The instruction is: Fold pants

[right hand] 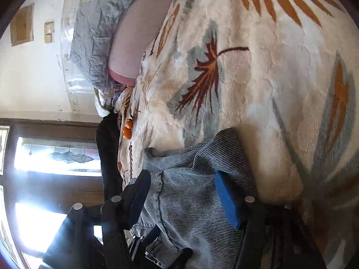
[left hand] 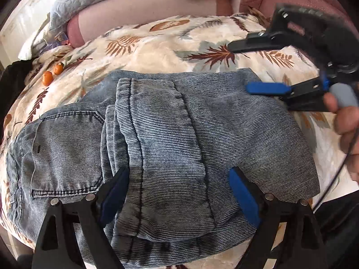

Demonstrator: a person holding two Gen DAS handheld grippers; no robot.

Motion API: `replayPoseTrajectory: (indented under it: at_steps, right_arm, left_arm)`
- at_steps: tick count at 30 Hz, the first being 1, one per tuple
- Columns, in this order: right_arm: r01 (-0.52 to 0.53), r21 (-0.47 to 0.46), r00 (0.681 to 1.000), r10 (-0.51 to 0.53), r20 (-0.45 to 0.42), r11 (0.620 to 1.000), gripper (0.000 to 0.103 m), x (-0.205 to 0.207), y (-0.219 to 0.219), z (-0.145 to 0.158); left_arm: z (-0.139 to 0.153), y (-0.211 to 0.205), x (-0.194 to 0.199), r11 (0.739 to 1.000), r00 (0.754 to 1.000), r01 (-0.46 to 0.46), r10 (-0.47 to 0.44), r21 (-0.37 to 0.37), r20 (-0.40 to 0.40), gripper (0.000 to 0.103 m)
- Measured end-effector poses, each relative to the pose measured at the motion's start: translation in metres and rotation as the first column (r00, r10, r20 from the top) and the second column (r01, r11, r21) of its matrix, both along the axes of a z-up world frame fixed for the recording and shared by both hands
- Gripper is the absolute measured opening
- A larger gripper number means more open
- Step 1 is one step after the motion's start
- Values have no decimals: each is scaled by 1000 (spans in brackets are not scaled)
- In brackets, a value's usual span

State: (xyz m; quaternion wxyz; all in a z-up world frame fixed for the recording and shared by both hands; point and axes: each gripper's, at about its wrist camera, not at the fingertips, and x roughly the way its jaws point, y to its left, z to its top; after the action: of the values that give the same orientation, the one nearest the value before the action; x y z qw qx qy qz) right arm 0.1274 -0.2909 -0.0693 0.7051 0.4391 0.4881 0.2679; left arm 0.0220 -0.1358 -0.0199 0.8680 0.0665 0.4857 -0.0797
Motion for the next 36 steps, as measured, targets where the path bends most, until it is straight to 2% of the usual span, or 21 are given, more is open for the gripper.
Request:
replayPoseTrajectory:
  at_steps: [2, 4, 6, 7, 9, 11, 14, 16, 17, 18, 19, 20, 22, 23, 25, 27, 29, 30, 31, 34, 36]
  right_arm:
    - [-8, 0, 998, 8, 59, 1000, 64, -12, -1, 19]
    - [4, 20, 998, -5, 65, 1000, 65, -28, -4, 23]
    - [3, -6, 1000, -3, 22, 1000, 71, -44, -4, 10]
    - [-7, -60, 1000, 6, -15, 998, 72, -46, -1, -4]
    - [3, -43, 1000, -3, -5, 999, 69, -48, -3, -18]
    - [25, -25, 1000, -25, -7, 999, 69, -53, -9, -2]
    - [42, -31, 996, -40, 81, 999, 70, -75, -14, 27]
    - [26, 3, 997, -26, 77, 1000, 72, -92, -12, 22]
    - [19, -15, 998, -18, 53, 1000, 74, -99, -8, 11]
    - [9, -67, 1000, -9, 5, 998, 74, -101, -2, -4]
    - [3, -64, 1000, -5, -31, 998, 74, -103, 1, -23]
    - [47, -14, 999, -47, -2, 999, 73, -107, -4, -29]
    - [71, 32, 997, -70, -37, 997, 73, -109, -13, -24]
    - [78, 12, 997, -78, -28, 997, 73, -111, -16, -16]
    - [70, -16, 997, -69, 33, 997, 73, -114, -17, 2]
    - [56, -2, 997, -56, 50, 998, 74, -114, -17, 10]
    - [44, -50, 999, -43, 9, 998, 75, -110, -13, 0]
    - [28, -86, 998, -32, -49, 996, 77, -109, -9, -13]
    - [22, -68, 998, -26, -57, 997, 77, -108, -7, -22]
    - [16, -70, 998, -20, -61, 997, 77, -103, -13, -6]
    - [29, -94, 1000, -29, 0, 995, 77, -91, -16, 17]
  left_arm:
    - [0, 2, 1, 1000, 1000, 3, -3, -19, -4, 90]
    - [0, 4, 0, 1000, 1000, 12, -12, -22, -3, 90]
    - [-2, 5, 0, 1000, 1000, 14, -14, -20, 3, 90]
    - [-4, 7, -1, 1000, 1000, 13, -13, -18, 3, 90]
    - [-3, 8, -1, 1000, 1000, 17, -17, -18, 0, 90]
    - [7, 17, -6, 997, 1000, 23, -23, -77, 0, 90]
    - [22, 43, -16, 985, 999, -21, 27, -169, 35, 90]
    - [27, 58, -24, 978, 997, -56, 67, -202, 48, 90]
    - [25, 64, -26, 974, 996, -69, 79, -216, 35, 90]
    - [19, 64, -24, 975, 997, -76, 80, -209, 9, 90]
    - [6, 63, -20, 983, 996, -84, 78, -164, -44, 90]
    - [-6, 59, -16, 991, 994, -77, 67, -113, -89, 90]
    - [0, 52, -24, 996, 998, -52, 49, -68, -34, 90]
    - [6, 52, -26, 995, 998, -60, 58, -75, -39, 90]
    - [21, 54, -33, 989, 998, -52, 54, -136, 10, 90]
    - [23, 51, -35, 995, 996, -65, 69, -76, 50, 90]
    - [1, 50, -25, 996, 996, -69, 66, -58, -54, 90]
    - [-6, 52, -23, 996, 996, -73, 69, -60, -65, 93]
    - [-2, 51, -26, 996, 997, -68, 66, -55, -33, 93]
    - [-1, 49, -27, 996, 996, -76, 74, -51, -40, 93]
    - [-2, 49, -26, 996, 997, -70, 68, -51, -38, 93]
